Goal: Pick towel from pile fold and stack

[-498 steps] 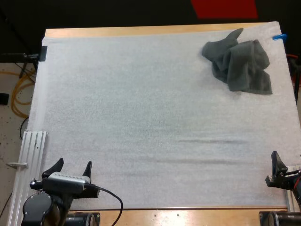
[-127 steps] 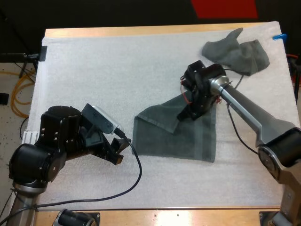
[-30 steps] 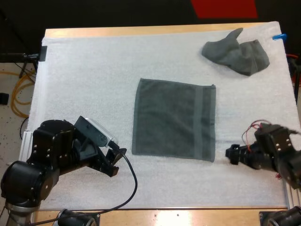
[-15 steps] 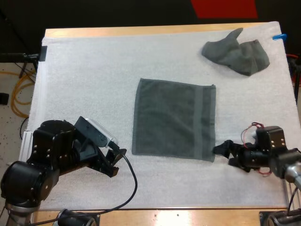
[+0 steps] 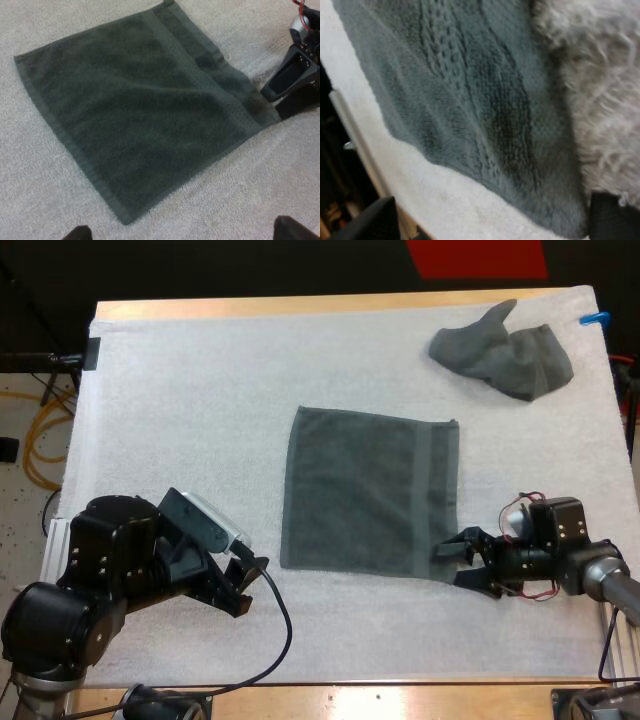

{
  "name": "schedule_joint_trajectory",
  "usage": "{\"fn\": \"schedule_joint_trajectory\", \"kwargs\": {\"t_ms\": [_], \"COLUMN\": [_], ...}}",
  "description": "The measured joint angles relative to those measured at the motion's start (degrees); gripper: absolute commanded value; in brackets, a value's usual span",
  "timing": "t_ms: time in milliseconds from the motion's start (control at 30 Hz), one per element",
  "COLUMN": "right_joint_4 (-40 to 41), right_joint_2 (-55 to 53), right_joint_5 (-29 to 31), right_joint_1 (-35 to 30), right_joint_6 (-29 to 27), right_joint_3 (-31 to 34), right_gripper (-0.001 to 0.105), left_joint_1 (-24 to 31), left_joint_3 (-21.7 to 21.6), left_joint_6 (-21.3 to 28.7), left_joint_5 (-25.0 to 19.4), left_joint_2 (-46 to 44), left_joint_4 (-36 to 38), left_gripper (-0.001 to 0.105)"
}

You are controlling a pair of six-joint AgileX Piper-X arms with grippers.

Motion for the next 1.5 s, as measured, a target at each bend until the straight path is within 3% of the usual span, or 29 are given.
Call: {"fn": "schedule_joint_trajectory", "kwargs": {"t_ms": [167, 267, 533, 700, 1033, 1500], "right_joint_4": [-2.21, -2.37, -2.7, -2.7, -2.7, -2.7], "right_joint_2": [2.03, 2.08, 2.76, 2.76, 2.76, 2.76], "right_joint_5": [-2.42, -2.4, 0.51, 0.61, 0.61, 0.61], "right_joint_1": [0.0, 0.0, 0.0, 0.0, 0.0, 0.0], "right_joint_6": [0.23, 0.24, -0.19, -0.38, -0.53, -0.53], "right_joint_3": [-0.27, -0.25, -0.25, -0.25, -0.25, -0.25], "right_gripper": [0.077, 0.068, 0.001, 0.0, 0.0, 0.0], "left_joint_1": [0.0, 0.0, 0.0, 0.0, 0.0, 0.0], "left_joint_3": [0.0, 0.0, 0.53, 5.5, 18.0, 19.09], "left_joint_6": [0.0, 0.0, -0.06, -1.86, -16.62, -19.17], "left_joint_5": [0.0, 0.0, 0.0, 1.03, 3.43, 3.45], "left_joint_2": [0.0, 0.0, 1.19, 3.03, 12.7, 38.6], "left_joint_4": [0.0, 0.0, -0.47, -5.76, -24.49, -32.0], "left_gripper": [0.069, 0.069, 0.069, 0.069, 0.069, 0.069]}}
